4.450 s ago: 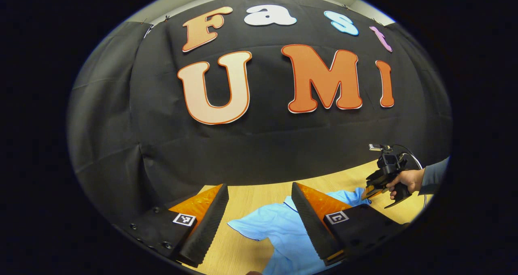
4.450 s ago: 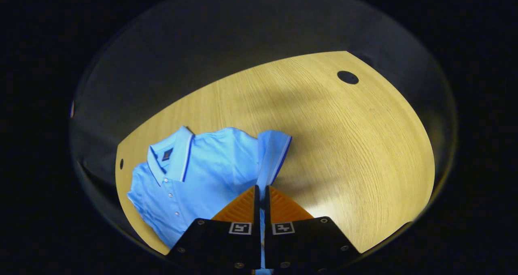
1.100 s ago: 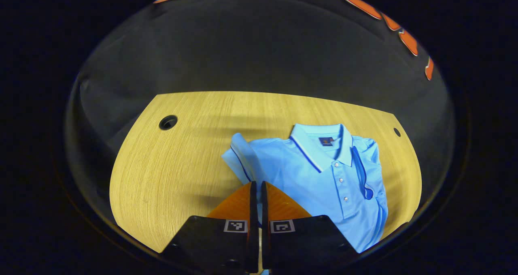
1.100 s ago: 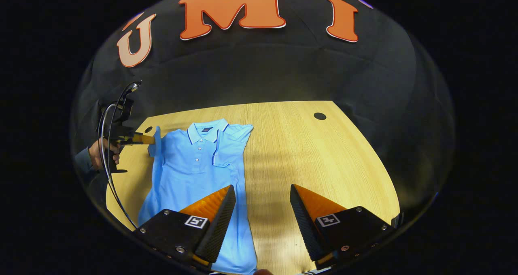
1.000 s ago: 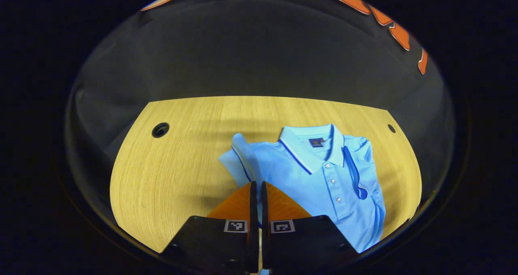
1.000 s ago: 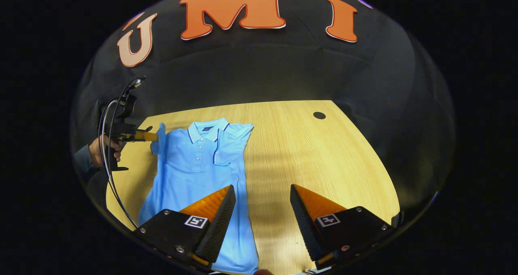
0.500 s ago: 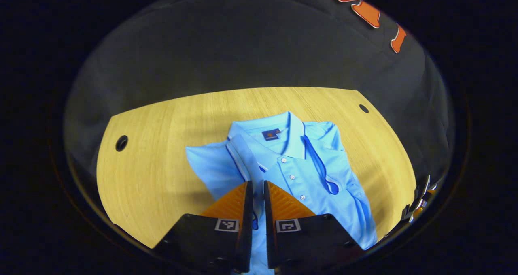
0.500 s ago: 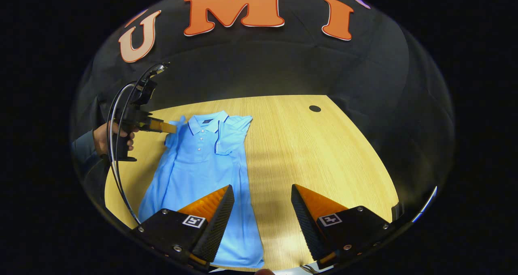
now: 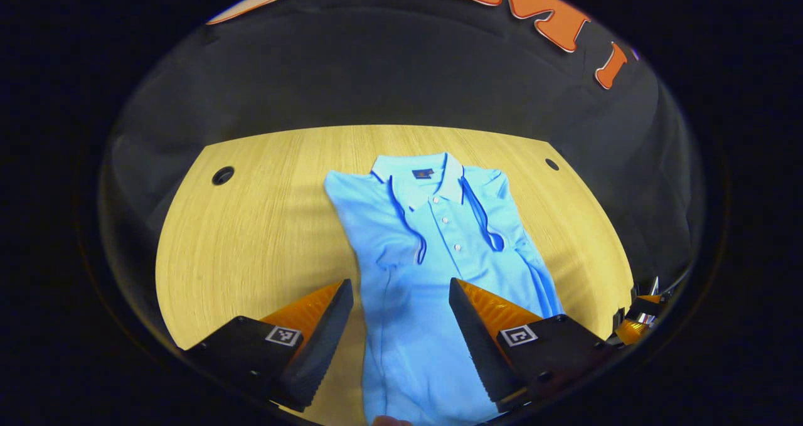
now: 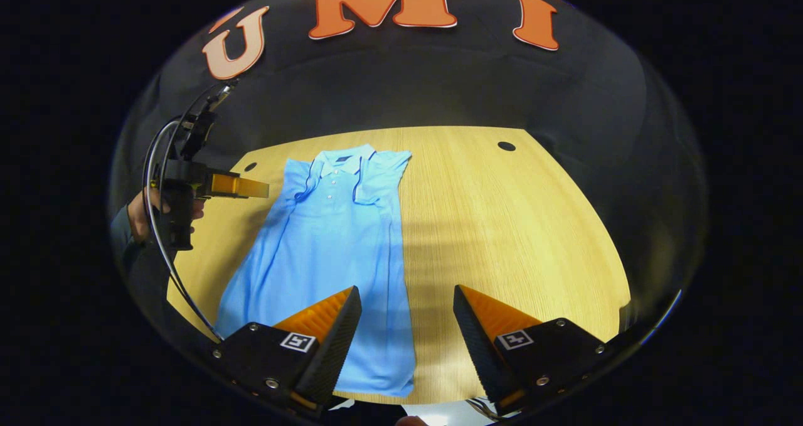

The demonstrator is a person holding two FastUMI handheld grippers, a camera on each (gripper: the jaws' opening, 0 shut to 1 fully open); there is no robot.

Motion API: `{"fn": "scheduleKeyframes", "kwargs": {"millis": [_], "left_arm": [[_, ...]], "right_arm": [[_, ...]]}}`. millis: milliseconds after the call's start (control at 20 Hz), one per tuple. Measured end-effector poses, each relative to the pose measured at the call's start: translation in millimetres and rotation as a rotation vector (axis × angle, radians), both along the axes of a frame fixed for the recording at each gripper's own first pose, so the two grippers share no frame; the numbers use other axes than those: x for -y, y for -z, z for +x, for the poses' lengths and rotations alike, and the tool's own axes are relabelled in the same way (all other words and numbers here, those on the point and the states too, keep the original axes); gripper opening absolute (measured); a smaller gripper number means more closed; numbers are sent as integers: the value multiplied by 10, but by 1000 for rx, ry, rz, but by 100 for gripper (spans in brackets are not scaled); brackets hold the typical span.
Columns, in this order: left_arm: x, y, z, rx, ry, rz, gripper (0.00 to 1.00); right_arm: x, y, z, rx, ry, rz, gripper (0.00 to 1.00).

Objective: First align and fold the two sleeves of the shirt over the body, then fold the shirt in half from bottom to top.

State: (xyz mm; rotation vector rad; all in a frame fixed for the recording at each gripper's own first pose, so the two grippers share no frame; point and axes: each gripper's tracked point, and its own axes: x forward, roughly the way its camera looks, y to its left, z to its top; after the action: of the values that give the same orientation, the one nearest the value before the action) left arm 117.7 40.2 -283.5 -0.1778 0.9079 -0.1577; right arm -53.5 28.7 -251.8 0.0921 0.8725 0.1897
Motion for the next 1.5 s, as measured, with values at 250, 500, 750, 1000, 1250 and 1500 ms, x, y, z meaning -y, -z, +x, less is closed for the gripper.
{"fn": "scheduleKeyframes", "kwargs": {"millis": [250,500,750,1000,1250,1500], "left_arm": [[-15,5,-790,-5,-36,13,99],[8,138,-1579,-21,-27,67,100],[-33,400,-2273,-63,-18,103,100],[-109,775,-2780,-146,-36,98,99],[-116,947,-3020,-172,-21,133,99],[36,957,-2960,-153,-14,167,99]], "right_arm": [[3,183,-423,-58,-56,13,90],[-53,404,-807,-99,-92,29,90],[-147,653,-1094,-139,-131,2,90],[-169,874,-1195,-167,-107,-18,90],[-245,1007,-1245,-188,-111,-33,90],[-303,1067,-1216,-176,-84,-77,88]]}}
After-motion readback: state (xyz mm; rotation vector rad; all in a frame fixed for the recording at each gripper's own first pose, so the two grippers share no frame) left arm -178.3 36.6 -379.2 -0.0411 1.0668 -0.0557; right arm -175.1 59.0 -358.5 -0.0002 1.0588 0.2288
